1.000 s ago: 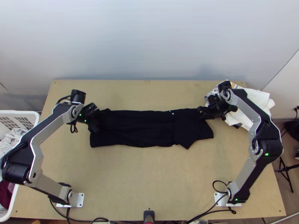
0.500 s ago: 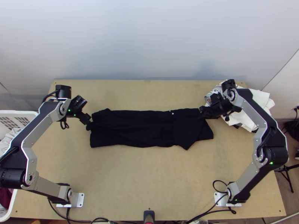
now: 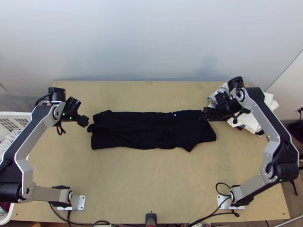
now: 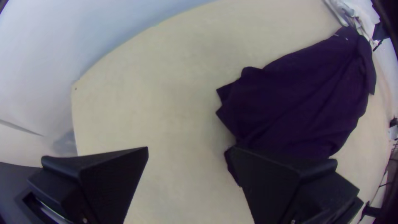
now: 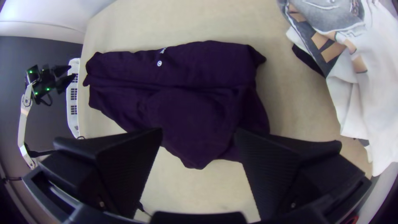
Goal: Fold the t-shirt
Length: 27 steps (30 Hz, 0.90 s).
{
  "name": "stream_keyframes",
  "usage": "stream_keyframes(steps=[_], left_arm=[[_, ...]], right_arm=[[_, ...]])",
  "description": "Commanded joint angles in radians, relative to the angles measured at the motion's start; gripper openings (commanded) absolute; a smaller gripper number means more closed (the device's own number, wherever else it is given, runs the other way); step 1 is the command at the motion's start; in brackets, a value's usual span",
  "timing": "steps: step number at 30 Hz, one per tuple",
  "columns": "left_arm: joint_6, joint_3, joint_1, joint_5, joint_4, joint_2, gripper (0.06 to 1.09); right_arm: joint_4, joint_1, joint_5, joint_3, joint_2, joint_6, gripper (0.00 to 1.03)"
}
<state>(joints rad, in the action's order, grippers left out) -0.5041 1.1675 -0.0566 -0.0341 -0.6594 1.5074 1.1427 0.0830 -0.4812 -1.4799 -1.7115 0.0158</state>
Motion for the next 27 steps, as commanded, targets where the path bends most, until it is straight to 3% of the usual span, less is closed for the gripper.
stream_keyframes(steps=[1, 3, 6, 16, 27], left_arm=[[0.093, -0.045, 0.011, -0.081, -0.086, -0.073, 1.02], [0.107, -0.048, 0.023, -0.104, -0.115, -0.084, 1.03], [0.131, -0.049, 0.024, -0.147, -0.138, -0.084, 1.03], [0.156, -0.062, 0.000, -0.179, -0.151, -0.012, 1.04], [0.165, -0.023, -0.065, -0.260, -0.200, 0.039, 1.04]], right_arm=[[-0.008, 0.064, 0.000, 0.007, 0.053, 0.012, 0.46], [-0.043, 0.100, -0.002, 0.012, 0.046, 0.036, 0.24], [-0.103, 0.135, -0.005, 0.017, 0.026, 0.047, 0.03], [-0.202, 0.227, -0.068, 0.047, -0.114, 0.046, 0.03], [-0.322, 0.210, -0.115, 0.102, -0.269, 0.053, 0.03]])
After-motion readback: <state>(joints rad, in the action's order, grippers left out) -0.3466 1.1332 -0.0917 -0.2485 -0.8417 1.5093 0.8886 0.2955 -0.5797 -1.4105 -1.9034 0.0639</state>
